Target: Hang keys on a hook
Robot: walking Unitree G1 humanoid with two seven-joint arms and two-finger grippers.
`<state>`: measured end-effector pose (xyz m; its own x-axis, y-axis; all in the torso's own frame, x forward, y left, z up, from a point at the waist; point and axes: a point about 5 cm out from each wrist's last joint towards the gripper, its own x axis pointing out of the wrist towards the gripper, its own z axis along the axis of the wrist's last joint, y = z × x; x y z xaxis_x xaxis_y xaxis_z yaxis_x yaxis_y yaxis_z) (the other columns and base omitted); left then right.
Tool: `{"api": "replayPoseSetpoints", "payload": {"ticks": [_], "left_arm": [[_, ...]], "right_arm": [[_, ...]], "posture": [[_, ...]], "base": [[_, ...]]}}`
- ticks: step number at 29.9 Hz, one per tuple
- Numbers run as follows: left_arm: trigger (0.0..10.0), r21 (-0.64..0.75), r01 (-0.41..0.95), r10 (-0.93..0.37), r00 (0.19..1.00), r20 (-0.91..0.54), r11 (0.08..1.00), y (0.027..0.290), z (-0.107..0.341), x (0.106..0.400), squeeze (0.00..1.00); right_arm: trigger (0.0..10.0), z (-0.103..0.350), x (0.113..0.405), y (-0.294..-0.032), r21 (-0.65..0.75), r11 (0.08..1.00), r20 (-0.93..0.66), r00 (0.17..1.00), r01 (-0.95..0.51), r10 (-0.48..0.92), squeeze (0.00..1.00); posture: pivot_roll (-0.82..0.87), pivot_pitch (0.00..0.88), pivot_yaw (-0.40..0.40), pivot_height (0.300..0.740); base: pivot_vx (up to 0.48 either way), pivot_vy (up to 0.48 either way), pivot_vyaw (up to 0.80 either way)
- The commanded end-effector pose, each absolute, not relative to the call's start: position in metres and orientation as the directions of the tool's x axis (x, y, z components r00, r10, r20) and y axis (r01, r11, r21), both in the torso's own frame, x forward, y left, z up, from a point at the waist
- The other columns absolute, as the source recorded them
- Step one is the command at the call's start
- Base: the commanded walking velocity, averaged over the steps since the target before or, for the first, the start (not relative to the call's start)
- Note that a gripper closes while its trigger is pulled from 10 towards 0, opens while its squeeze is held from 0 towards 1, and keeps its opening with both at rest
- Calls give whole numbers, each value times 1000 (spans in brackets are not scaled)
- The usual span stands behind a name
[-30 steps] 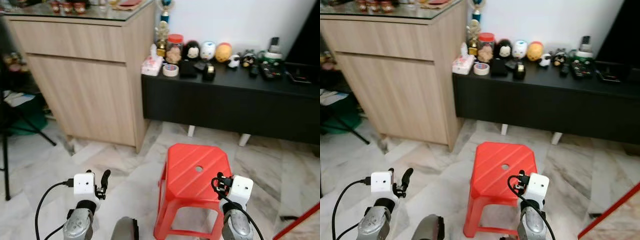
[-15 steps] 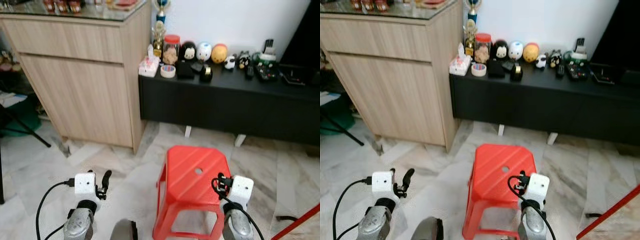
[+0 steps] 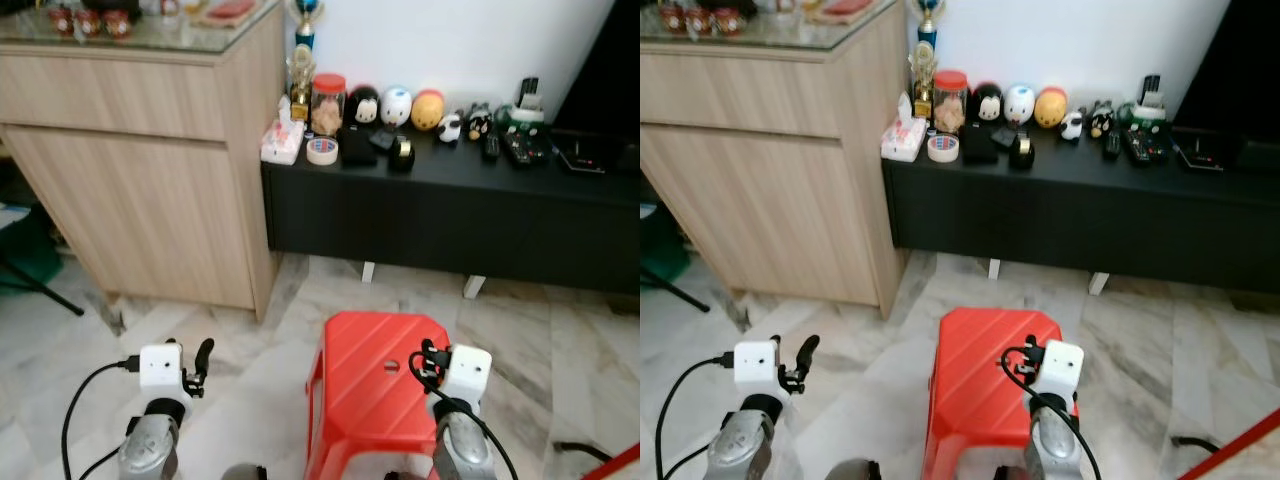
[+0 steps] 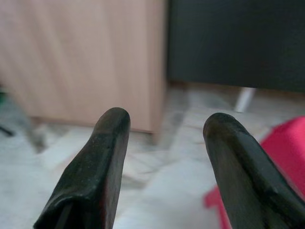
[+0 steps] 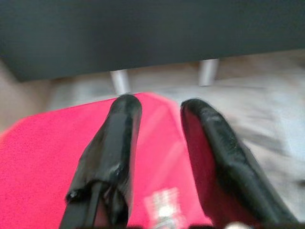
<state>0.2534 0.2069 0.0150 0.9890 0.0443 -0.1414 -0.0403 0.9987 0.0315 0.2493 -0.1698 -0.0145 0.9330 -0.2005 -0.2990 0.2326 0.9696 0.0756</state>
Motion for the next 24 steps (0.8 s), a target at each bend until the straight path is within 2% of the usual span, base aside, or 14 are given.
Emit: {"api": "replayPoseSetpoints", "payload": {"ticks": [1,5,11,16,17,24], "left_arm": [[10000,50,-52,59,988,-141,997,215,18,254,0],[10000,48,-49,55,988,-142,998,214,17,255,0],[10000,47,-42,49,988,-148,998,213,16,254,0],[10000,46,-40,46,987,-151,998,212,16,252,0],[10000,47,-40,47,987,-151,998,212,15,252,0],[10000,51,-38,45,987,-151,998,214,16,253,0]], "right_arm": [[10000,-14,252,-164,87,970,-302,934,228,-193,0],[10000,-18,250,-165,77,968,-336,920,238,-200,0],[10000,-38,239,-163,91,962,-496,850,257,-180,0],[10000,-43,236,-164,137,944,-530,827,301,-187,0],[10000,-43,235,-165,152,938,-533,825,311,-187,1000],[10000,-47,236,-169,156,927,-578,792,341,-194,1000]], "posture": [[71,5,-49,631],[68,5,-47,631],[67,10,-47,631],[74,9,-47,631],[73,8,-47,631],[75,0,-43,631]], "base": [[0,0,0],[0,0,0],[0,0,0],[0,0,0],[0,0,0],[0,0,0]]}}
